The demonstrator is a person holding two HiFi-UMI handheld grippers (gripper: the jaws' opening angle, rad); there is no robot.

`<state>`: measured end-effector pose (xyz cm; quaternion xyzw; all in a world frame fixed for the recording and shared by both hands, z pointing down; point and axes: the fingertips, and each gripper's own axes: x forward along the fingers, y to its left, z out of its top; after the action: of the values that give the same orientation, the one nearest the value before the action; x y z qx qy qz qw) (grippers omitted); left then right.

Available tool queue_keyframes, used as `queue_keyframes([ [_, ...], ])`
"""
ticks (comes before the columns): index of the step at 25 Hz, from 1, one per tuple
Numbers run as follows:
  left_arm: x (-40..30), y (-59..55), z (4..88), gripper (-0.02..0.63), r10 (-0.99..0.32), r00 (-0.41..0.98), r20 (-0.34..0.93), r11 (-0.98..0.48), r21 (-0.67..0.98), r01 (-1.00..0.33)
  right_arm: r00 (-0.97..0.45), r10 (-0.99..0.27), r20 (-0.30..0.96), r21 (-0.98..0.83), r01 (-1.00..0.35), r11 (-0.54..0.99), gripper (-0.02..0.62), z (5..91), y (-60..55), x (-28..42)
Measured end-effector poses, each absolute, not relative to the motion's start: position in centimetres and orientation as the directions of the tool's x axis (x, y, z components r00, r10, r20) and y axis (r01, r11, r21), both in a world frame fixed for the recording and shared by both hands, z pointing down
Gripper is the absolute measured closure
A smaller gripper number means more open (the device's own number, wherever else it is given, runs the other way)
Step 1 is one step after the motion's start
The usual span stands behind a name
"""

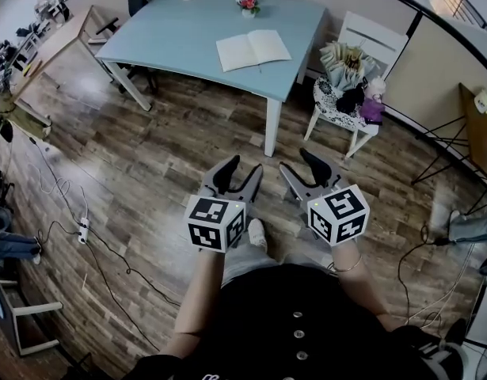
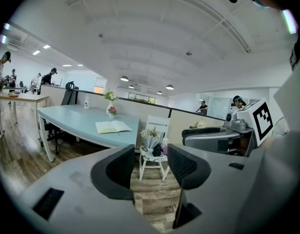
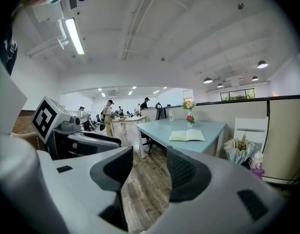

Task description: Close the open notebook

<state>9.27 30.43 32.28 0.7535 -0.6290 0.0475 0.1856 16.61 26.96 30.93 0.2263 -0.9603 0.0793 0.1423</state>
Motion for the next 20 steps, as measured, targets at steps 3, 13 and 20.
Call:
queue_keyframes([
  [3,7.5,28.4,32.0,0.416,-0.927,0.221,0.302,-0.158,0.219,-0.963,-0.852,-0.424,0.308,-0.082,-0.468,0.88,0.391,30.6,25.1,14.9],
  [13,2.0,23.7,32.6,0.416,-0.92,0.239,0.311,-0.175,0.221,-0.959,-0.827,-0.467,0.312,-0.08,-0.512,0.855,0.397,31.0,19.9,10.7],
  [20,-0.2,22.2,32.7,0.416,-0.924,0.224,0.309,-0.155,0.233,-0.96,-0.834,-0.442,0.331,-0.083,-0.492,0.867,0.397,31.7,18.5,8.4],
])
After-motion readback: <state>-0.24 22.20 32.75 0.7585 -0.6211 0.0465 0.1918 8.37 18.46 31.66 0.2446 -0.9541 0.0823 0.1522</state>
